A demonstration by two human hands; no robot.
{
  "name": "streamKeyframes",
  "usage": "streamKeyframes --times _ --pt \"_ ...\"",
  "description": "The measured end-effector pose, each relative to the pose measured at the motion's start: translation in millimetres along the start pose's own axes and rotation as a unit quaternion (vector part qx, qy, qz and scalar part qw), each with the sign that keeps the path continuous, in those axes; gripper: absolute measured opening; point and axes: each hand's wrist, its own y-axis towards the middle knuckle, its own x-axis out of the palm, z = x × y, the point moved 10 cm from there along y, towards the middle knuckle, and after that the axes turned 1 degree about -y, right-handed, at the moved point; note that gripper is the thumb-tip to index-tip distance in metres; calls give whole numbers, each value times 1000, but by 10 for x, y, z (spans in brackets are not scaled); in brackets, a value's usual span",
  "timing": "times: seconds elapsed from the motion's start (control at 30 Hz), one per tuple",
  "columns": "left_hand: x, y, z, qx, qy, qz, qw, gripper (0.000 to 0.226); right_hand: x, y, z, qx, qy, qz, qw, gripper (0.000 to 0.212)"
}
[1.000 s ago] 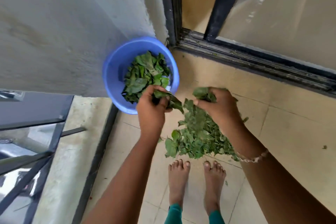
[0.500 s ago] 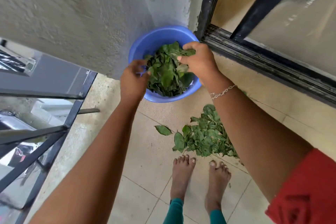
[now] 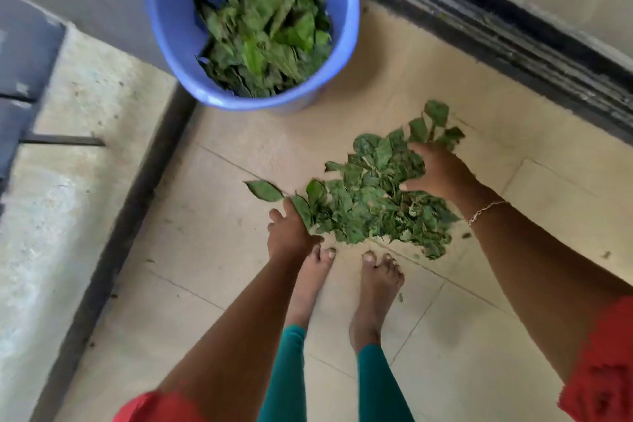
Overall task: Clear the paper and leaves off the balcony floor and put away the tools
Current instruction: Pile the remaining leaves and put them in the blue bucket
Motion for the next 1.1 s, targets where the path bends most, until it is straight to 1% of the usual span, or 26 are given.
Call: streamKeyframes --times 0.07,0.13,0.2,0.27,0.33,0.4,0.47,0.57,0.63,0.7,0.77,0.9,0.97,1.03,1.1 --pt "193 189 21 -21 1 7 1000 112 316 114 266 3 -80 -22 997 106" --pt "338 353 75 -29 5 21 999 123 516 221 368 -3 -105 -20 994 117" --pt "445 484 159 -30 -3 32 999 129 622 325 353 -15 -113 -2 993 121" --pt "531 565 227 -41 -20 39 998 128 674 402 277 -24 -104 26 994 118" --pt "567 587 313 -43 -20 64 997 113 697 434 157 -40 -102 64 992 104" --pt "597 587 438 -13 -22 99 995 84 702 419 36 -59 -105 113 986 79" --pt "656 588 587 32 -22 103 994 58 685 394 18 -62 -92 158 981 60" --pt "635 563 695 60 -61 82 993 42 558 288 128 -53 -13 213 976 45" --pt "548 495 696 64 -99 66 991 39 421 160 242 -40 44 235 970 36" --pt "420 381 671 69 -145 60 985 36 258 -10 334 -24 76 246 966 30" --pt "271 241 651 74 -171 60 981 30 92 -205 377 -20 101 252 962 26" --pt "-121 -125 717 104 -229 63 966 24 -140 -562 405 7 182 225 957 24" --pt "-329 -309 760 116 -284 68 949 20 -283 -730 339 14 256 213 943 24" --pt "-563 -497 814 130 -352 59 925 19 -464 -876 169 0 360 196 912 24" --pt "-887 -671 863 152 -403 65 900 17 -706 -1002 -110 -34 434 187 881 22"
